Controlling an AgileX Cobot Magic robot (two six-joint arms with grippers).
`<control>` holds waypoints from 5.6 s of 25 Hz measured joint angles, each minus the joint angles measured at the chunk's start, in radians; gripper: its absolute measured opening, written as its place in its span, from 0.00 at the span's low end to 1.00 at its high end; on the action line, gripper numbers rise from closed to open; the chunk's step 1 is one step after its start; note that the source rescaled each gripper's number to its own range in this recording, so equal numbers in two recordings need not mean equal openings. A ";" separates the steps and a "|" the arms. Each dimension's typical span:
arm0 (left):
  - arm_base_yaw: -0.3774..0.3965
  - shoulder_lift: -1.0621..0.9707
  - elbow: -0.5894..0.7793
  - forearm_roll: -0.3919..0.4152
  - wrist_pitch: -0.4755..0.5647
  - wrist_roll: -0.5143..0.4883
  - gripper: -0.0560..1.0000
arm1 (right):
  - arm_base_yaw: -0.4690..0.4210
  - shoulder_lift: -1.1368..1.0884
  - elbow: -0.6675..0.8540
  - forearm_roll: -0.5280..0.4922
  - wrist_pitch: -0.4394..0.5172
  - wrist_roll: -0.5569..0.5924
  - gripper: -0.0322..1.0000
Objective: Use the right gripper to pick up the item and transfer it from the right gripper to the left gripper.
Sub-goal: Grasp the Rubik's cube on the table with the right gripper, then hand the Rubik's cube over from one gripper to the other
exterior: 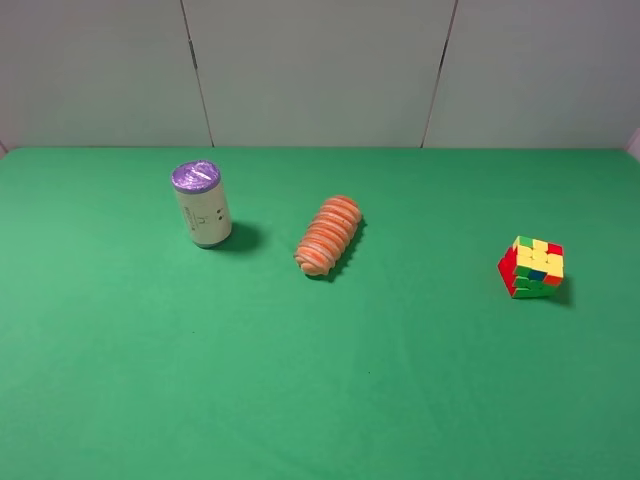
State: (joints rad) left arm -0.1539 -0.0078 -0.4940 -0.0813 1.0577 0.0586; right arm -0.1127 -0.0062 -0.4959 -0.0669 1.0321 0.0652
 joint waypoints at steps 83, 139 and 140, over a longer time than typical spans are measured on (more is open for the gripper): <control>0.000 0.000 0.000 0.000 0.000 0.000 0.98 | 0.155 1.774 -0.609 0.009 -0.142 0.027 0.99; 0.000 0.000 0.000 0.000 0.000 0.000 0.98 | 0.152 1.824 -0.631 0.086 -0.161 -0.003 0.04; 0.000 0.000 0.000 0.000 0.000 0.000 0.98 | 0.152 1.801 -0.631 0.089 -0.157 -0.003 0.04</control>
State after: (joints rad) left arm -0.1539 -0.0078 -0.4940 -0.0814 1.0577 0.0586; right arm 0.0393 1.7952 -1.1265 0.0221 0.8752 0.0620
